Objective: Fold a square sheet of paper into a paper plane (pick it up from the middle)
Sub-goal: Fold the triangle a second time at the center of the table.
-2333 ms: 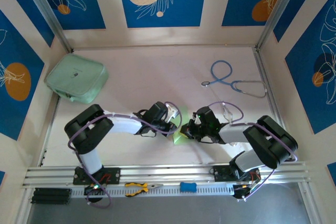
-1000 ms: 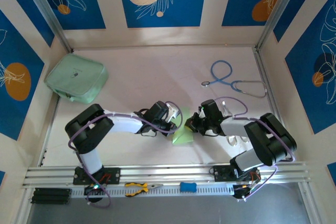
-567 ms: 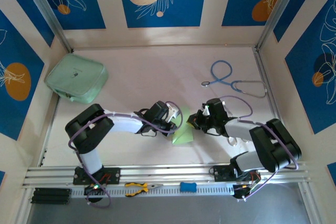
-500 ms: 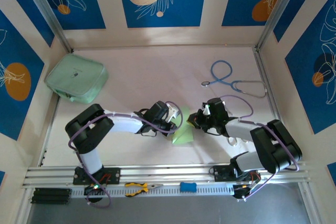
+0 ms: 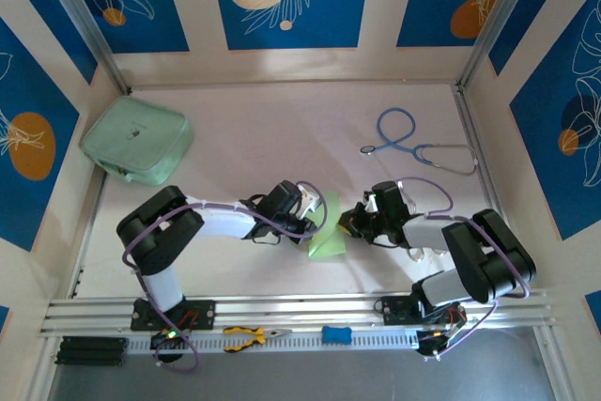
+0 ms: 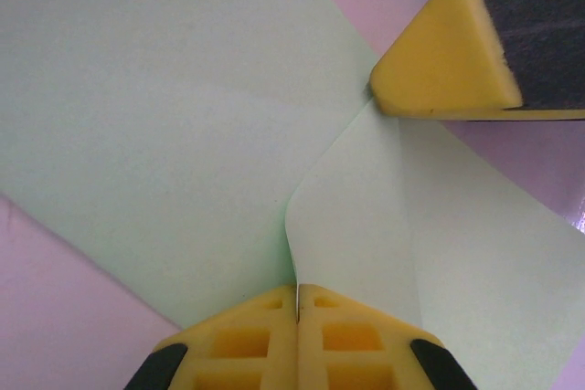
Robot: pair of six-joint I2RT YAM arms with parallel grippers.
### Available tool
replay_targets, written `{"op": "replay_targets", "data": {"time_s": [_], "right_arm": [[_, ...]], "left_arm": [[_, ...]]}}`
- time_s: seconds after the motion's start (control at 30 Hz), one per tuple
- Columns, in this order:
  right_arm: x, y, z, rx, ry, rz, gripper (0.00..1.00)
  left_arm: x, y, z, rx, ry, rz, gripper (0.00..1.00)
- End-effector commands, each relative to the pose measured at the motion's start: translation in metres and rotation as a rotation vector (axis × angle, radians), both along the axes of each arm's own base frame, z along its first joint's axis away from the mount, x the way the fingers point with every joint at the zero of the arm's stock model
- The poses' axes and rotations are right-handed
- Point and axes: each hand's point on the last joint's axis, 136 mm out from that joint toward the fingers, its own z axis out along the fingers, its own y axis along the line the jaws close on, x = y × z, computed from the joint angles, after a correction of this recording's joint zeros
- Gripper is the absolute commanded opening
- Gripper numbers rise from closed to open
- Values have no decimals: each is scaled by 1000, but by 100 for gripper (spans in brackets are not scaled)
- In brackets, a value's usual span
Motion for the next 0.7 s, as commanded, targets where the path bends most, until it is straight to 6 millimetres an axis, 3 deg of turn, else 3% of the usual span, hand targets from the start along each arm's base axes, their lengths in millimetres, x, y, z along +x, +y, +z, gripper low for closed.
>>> {"op": "replay_targets", "data": {"time_s": [0.0, 0.2, 0.43, 0.67], "right_arm": [[1, 5, 20, 12, -55, 39, 0], [-7, 25, 31, 43, -63, 98, 0], [-14, 37, 12, 32, -11, 115, 0], [-24, 25, -13, -33, 64, 98, 0]], "left_arm": [[-5, 8, -12, 49, 34, -12, 1], [-4, 7, -11, 44, 35, -12, 1], [-6, 6, -10, 38, 41, -17, 1], [-5, 7, -6, 37, 33, -14, 5]]}}
